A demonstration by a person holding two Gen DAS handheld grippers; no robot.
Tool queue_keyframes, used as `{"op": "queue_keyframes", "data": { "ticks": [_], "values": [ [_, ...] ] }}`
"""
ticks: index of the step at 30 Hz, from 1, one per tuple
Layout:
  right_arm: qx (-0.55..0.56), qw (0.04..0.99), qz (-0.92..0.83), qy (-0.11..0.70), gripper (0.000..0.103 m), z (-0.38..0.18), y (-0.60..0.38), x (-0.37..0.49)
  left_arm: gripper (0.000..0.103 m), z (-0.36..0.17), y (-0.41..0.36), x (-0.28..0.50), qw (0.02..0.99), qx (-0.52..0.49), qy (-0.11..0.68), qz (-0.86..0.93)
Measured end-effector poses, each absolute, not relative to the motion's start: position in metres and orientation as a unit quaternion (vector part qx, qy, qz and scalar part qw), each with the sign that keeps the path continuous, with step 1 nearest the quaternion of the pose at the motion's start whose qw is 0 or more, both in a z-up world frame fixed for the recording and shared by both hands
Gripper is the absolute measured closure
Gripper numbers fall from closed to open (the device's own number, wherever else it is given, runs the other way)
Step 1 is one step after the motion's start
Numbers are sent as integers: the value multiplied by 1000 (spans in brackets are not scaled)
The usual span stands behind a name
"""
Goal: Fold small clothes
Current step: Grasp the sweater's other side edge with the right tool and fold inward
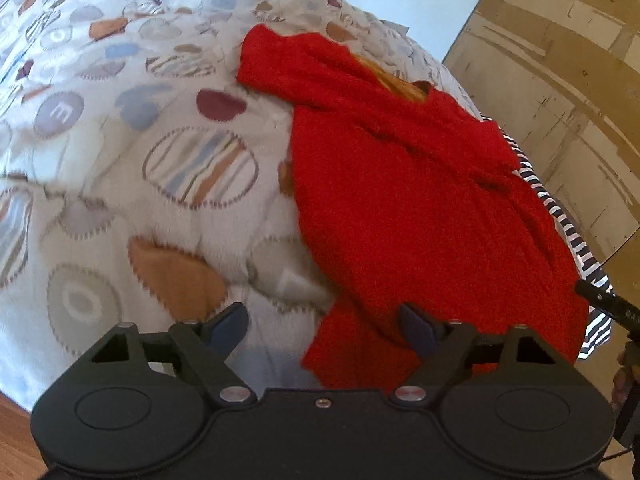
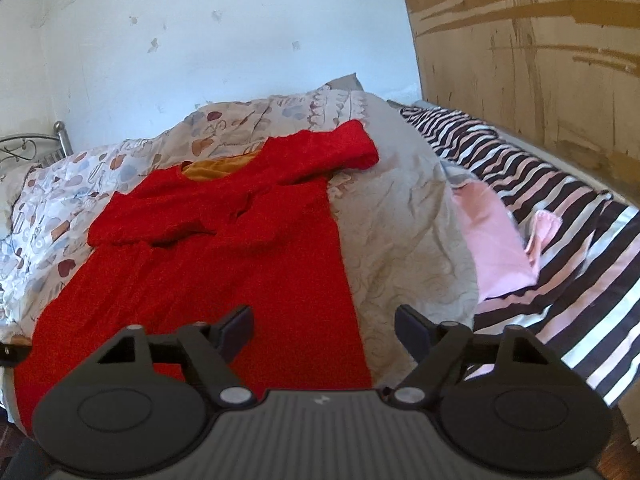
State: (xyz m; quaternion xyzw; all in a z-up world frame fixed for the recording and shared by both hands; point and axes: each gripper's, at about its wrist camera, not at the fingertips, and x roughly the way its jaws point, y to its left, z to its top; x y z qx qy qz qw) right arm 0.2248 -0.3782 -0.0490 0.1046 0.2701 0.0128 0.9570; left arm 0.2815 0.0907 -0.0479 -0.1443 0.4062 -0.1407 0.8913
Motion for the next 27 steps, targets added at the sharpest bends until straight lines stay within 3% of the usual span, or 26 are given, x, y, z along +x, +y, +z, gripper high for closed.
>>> {"op": "queue_keyframes", "data": {
  "ticks": [4, 8, 11, 12, 13, 16, 17, 27],
  "values": [
    [103, 954, 24, 281, 24, -57, -372, 223, 38, -50, 97, 274, 883, -178, 408, -147],
    [118, 951, 30, 283, 28, -63, -374, 214, 71, -51, 93, 268, 878, -172, 414, -166],
    [129, 950, 30, 282, 41, -64, -378, 210, 92, -44, 87, 263, 887, -149, 410, -151],
    [126, 951, 29, 282, 50, -62, -377, 208, 96, -39, 87, 260, 890, -150, 406, -143],
    [122, 951, 28, 282, 62, -60, -377, 207, 96, -34, 88, 257, 894, -153, 399, -136],
    [108, 958, 19, 267, 87, -48, -374, 200, 98, -11, 91, 242, 907, -159, 368, -129],
    [105, 960, 20, 259, 91, -43, -372, 196, 98, -1, 95, 235, 911, -170, 352, -131],
    [122, 967, 50, 218, 94, 15, -358, 157, 99, 53, 124, 178, 923, -240, 285, -98]
  ]
}}
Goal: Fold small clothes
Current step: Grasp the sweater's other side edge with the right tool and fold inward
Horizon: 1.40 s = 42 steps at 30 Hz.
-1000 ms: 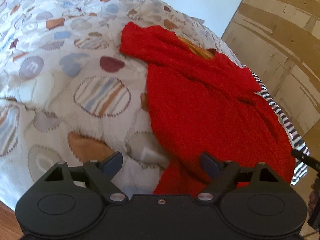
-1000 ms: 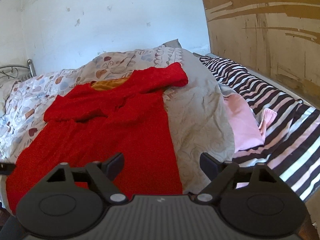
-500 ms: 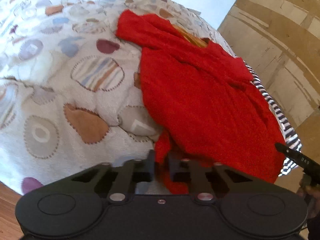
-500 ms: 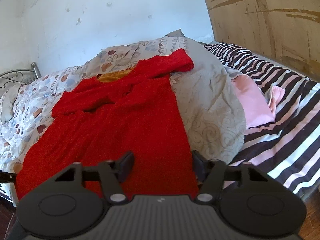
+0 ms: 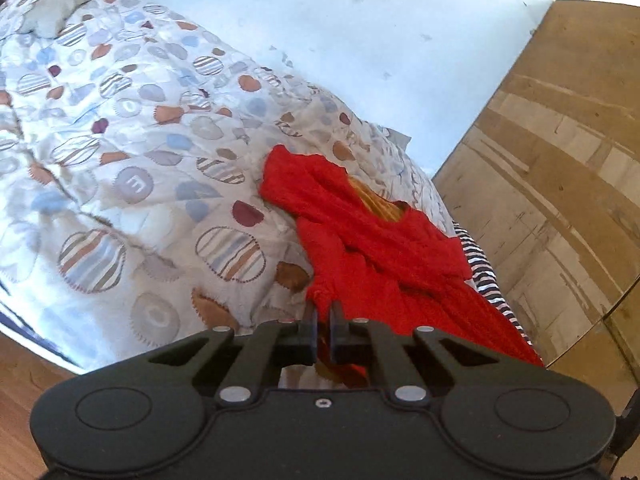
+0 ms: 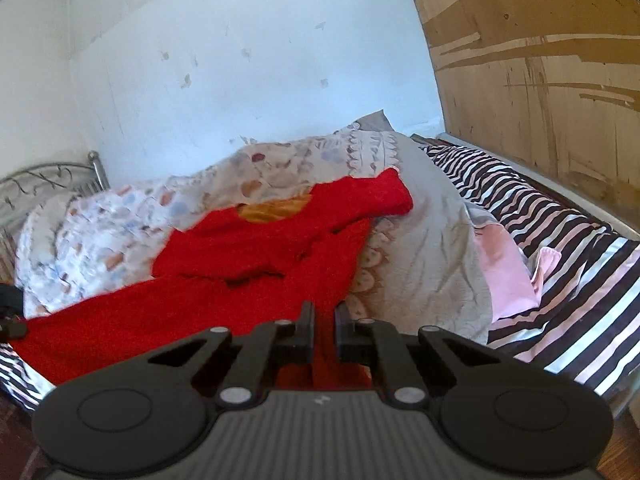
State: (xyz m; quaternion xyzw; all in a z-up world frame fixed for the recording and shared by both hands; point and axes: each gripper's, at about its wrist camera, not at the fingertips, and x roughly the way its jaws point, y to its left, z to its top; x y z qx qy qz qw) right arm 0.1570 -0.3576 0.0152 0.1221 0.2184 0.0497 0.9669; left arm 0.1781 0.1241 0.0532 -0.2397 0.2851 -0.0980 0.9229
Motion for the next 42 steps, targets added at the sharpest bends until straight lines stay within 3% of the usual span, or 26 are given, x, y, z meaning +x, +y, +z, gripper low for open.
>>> {"op": "queue_keyframes", "data": {
  "ticks": [16, 18, 20, 21, 22, 24, 27, 32, 41, 42],
  "values": [
    [135, 950, 33, 281, 91, -25, -352, 123, 98, 1, 138, 138, 907, -241, 339, -62],
    [132, 950, 28, 283, 90, -27, -352, 127, 80, 2, 133, 141, 914, -215, 338, -61],
    [125, 951, 24, 282, 81, -28, -353, 134, 63, 2, 132, 148, 913, -209, 344, -63],
    [125, 951, 28, 281, 70, -29, -354, 138, 54, 3, 131, 152, 914, -206, 343, -63],
    [123, 952, 29, 279, 59, -30, -354, 142, 51, 3, 131, 157, 916, -202, 342, -61],
    [114, 954, 29, 274, 53, -29, -353, 154, 40, 5, 130, 172, 921, -189, 336, -57],
    [103, 958, 34, 266, 39, -29, -352, 183, 33, 4, 127, 205, 925, -177, 331, -58],
    [100, 960, 32, 261, 39, -32, -355, 243, 32, -4, 114, 274, 930, -144, 328, -82],
    [118, 957, 25, 265, 47, -40, -368, 326, 32, -17, 95, 365, 927, -126, 340, -100],
    [116, 956, 27, 267, 55, -42, -368, 330, 33, -20, 93, 372, 924, -128, 345, -102]
  ]
}}
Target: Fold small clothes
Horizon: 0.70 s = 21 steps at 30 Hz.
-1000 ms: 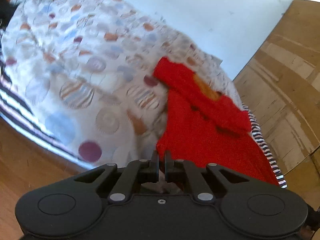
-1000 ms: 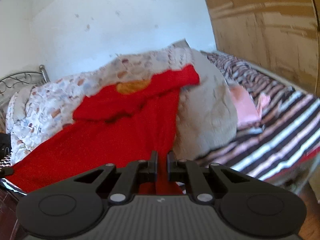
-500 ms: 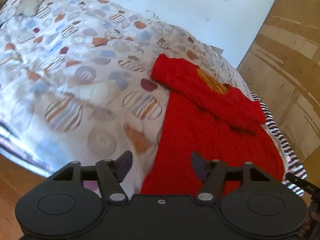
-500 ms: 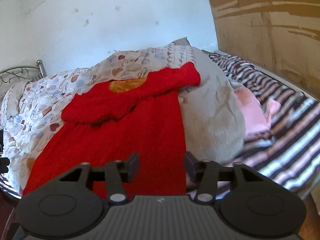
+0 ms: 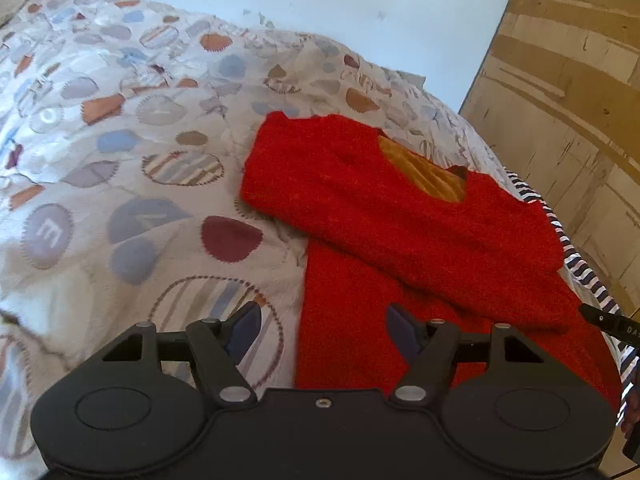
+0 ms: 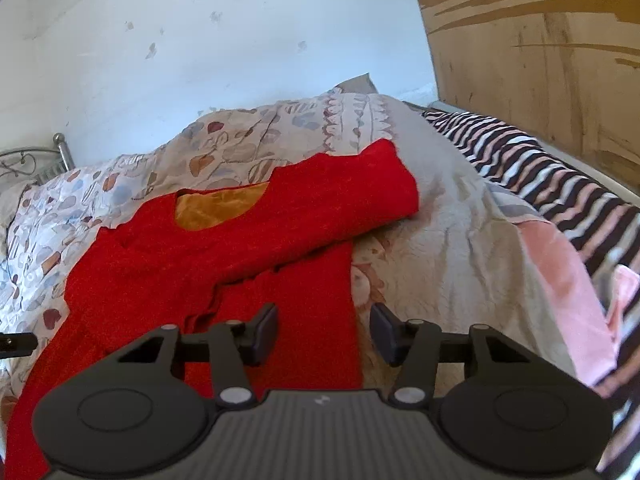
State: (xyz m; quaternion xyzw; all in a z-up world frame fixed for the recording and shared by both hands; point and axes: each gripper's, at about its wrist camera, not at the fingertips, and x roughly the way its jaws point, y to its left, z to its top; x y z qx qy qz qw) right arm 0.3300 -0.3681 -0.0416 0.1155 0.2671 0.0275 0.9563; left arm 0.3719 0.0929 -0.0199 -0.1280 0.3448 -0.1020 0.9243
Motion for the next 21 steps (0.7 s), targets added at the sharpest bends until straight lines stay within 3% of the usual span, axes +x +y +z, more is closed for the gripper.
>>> {"op": "queue_keyframes", "data": {
  "ticks": [1, 2, 3, 4, 5, 17, 21],
  "values": [
    [111, 956, 31, 269, 76, -43, -367, 333, 35, -23, 92, 376, 921, -130, 350, -106],
    [104, 956, 35, 273, 85, -44, -366, 336, 44, -26, 89, 381, 917, -132, 360, -112],
    [95, 956, 33, 275, 89, -45, -363, 336, 66, -28, 88, 382, 912, -134, 368, -119],
    [89, 957, 33, 274, 97, -45, -362, 336, 81, -31, 86, 385, 908, -132, 378, -125],
    [84, 959, 33, 270, 97, -45, -363, 335, 94, -34, 83, 386, 906, -124, 385, -123],
    [92, 961, -2, 259, 97, -50, -375, 327, 95, -39, 106, 382, 907, -175, 376, -72],
    [109, 962, 28, 250, 74, -45, -387, 302, 84, -34, 108, 366, 906, -177, 375, -83]
  ]
}}
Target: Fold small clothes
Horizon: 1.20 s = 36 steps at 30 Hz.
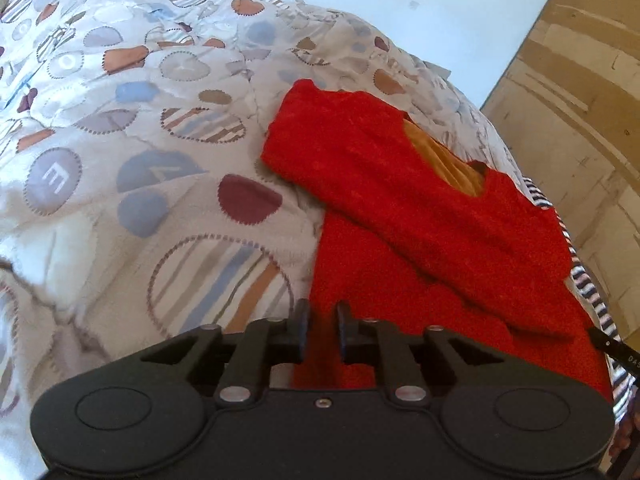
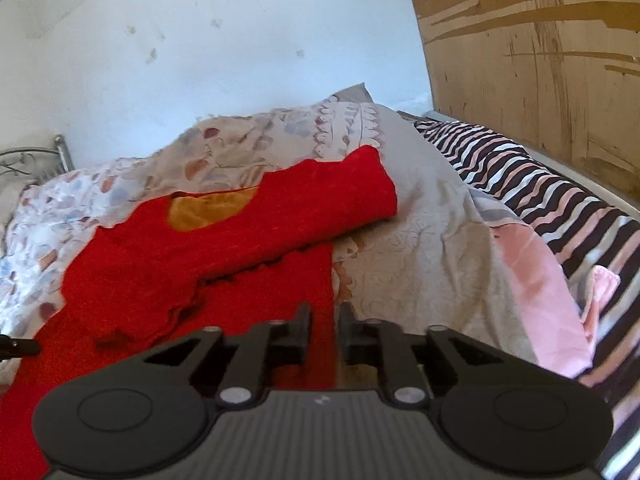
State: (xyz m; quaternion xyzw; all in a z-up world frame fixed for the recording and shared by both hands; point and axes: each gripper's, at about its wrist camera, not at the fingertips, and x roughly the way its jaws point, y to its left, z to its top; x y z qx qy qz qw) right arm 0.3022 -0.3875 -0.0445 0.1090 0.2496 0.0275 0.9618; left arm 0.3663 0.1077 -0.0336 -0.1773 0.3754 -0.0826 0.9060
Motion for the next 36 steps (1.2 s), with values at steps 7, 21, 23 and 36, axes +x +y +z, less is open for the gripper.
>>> {"op": "queue_keyframes", "data": {
  "ticks": [7, 21, 23, 36],
  "values": [
    [98, 956, 80, 267, 35, -50, -391, 227, 47, -42, 127, 293, 905, -200, 365, -85],
    [183, 914, 157, 325, 35, -96, -399, 190, 22, -44, 137, 214, 895, -184, 404, -49],
    [179, 907, 180, 335, 35, -98, -398, 189, 15, -37, 134, 210, 899, -181, 396, -53],
    [170, 901, 189, 352, 97, -94, -389, 161, 1, -12, 105, 188, 924, -125, 353, -77]
  ]
}}
